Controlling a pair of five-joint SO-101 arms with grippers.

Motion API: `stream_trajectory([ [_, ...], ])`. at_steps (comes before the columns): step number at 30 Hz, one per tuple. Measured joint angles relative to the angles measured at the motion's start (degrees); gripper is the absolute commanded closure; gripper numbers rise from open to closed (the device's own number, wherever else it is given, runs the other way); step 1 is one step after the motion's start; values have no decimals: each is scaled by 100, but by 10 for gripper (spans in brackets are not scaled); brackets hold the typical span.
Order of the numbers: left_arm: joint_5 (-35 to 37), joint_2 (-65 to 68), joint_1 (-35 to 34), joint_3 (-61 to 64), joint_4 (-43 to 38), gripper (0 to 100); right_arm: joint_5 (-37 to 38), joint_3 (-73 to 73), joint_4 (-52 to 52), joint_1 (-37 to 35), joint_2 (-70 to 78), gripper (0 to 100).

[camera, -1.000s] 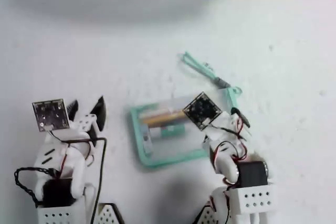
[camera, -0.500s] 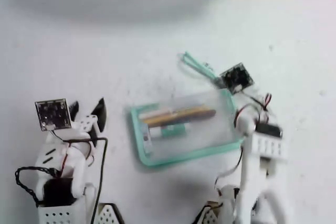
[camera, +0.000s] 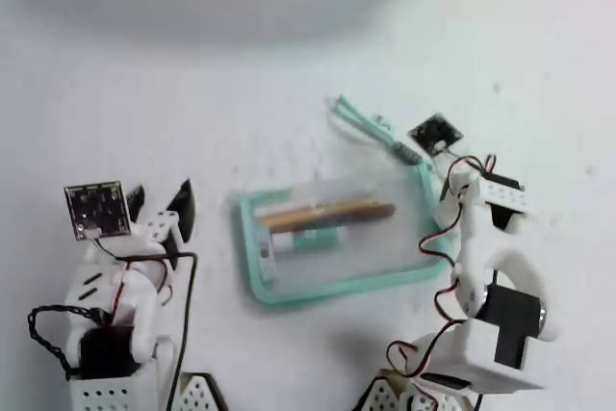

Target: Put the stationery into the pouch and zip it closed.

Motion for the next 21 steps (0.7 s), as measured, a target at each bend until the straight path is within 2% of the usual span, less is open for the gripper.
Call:
stream_trajectory([
  [3, 0, 0, 0, 0, 0, 770, 554, 0, 791, -484, -132, 981],
  [5, 0, 0, 0, 0, 0, 770, 624, 0, 1257, -976, -185, 981],
  [8, 0, 0, 0, 0, 0, 770, 334, 9, 1477, -1644, -211, 981],
  [10, 0, 0, 0, 0, 0, 770, 18, -53, 1495, -1820, -211, 981],
  [14, 0, 0, 0, 0, 0, 770, -396, -352, 1495, -1679, -202, 981],
  [21, -220, 0, 0, 0, -53, 788, -466, -1275, 1495, -580, -202, 981],
])
